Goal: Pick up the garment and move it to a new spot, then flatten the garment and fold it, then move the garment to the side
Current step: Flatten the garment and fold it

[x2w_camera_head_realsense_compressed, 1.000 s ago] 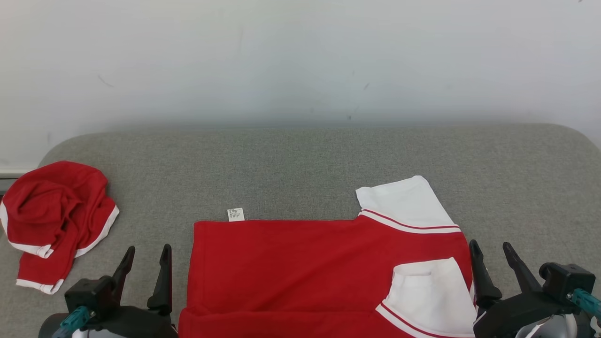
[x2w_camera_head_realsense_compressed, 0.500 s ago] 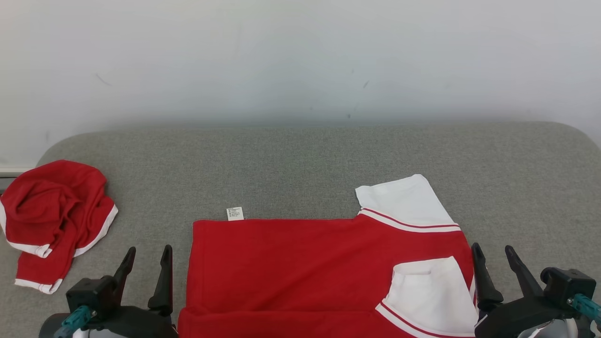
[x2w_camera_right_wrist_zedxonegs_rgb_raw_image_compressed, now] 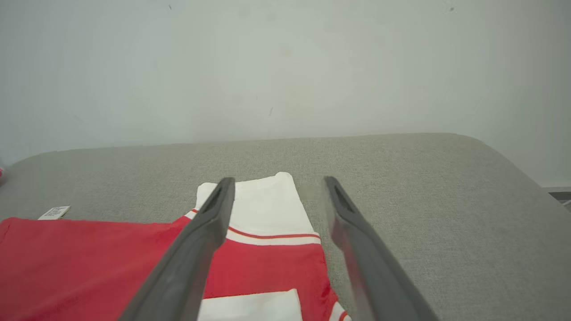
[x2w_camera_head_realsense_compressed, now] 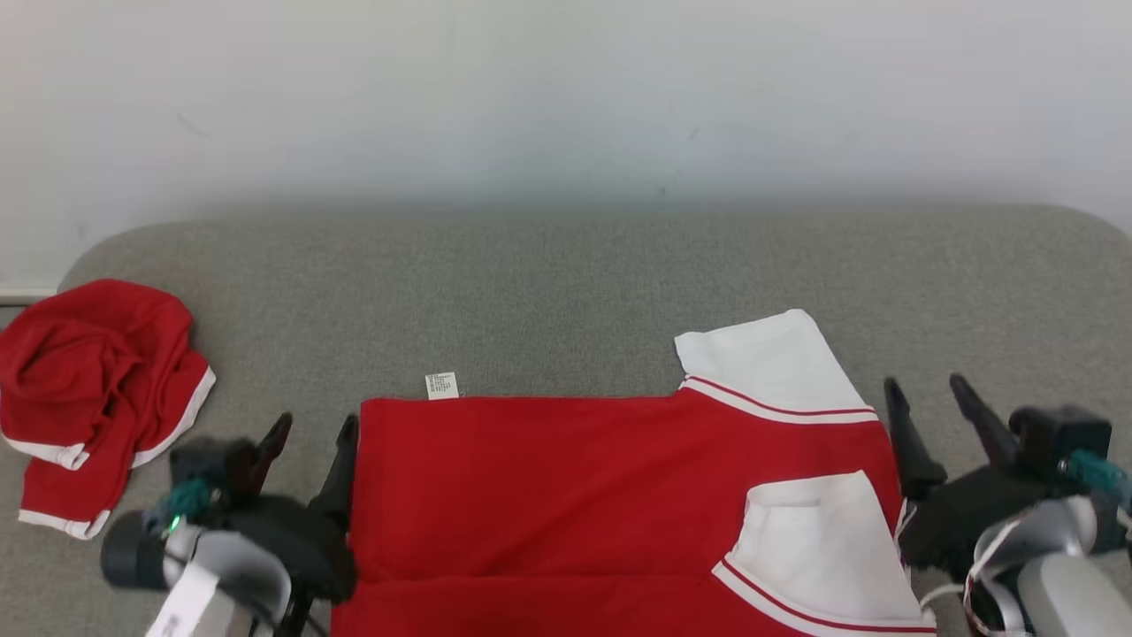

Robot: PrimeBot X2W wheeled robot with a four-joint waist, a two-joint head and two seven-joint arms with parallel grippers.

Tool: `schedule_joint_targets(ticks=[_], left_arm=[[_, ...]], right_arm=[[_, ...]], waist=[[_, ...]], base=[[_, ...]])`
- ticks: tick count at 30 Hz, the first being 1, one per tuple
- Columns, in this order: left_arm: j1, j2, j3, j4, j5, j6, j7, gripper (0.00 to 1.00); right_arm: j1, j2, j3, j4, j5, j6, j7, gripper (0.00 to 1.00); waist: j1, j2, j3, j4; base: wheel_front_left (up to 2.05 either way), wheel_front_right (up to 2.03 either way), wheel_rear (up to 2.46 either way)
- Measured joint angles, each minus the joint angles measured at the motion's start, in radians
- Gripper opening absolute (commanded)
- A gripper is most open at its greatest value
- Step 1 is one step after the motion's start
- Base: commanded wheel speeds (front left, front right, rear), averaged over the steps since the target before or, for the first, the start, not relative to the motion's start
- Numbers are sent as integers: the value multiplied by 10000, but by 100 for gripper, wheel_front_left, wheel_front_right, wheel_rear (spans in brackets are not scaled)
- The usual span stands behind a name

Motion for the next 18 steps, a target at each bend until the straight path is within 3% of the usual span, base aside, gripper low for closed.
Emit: schedule_joint_targets(ticks=[8,13,15,18], left_arm=[[-1788,-314,-449,763,58,-186,1582,100],[-2830,-752,-696,1229,201,-173,2477,100],[-3210,-855,-729,1421,224,-173,2773,100],[-3672,-1022,-773,1699,267,-171,3131,100]], right_arm=[[-1732,-558,366,493,-48,213,1638,100],[-2816,-1246,257,863,-75,291,2708,100],[-3220,-1590,297,1016,-96,468,3204,100],[-3729,-1753,332,1292,-96,545,3799,100]], waist=[[0,0,698,89],[1,1,1322,224],[1,1,1586,308],[2,1,1975,469]], base=[[0,0,0],[0,0,0],[0,0,0],[0,0,0]])
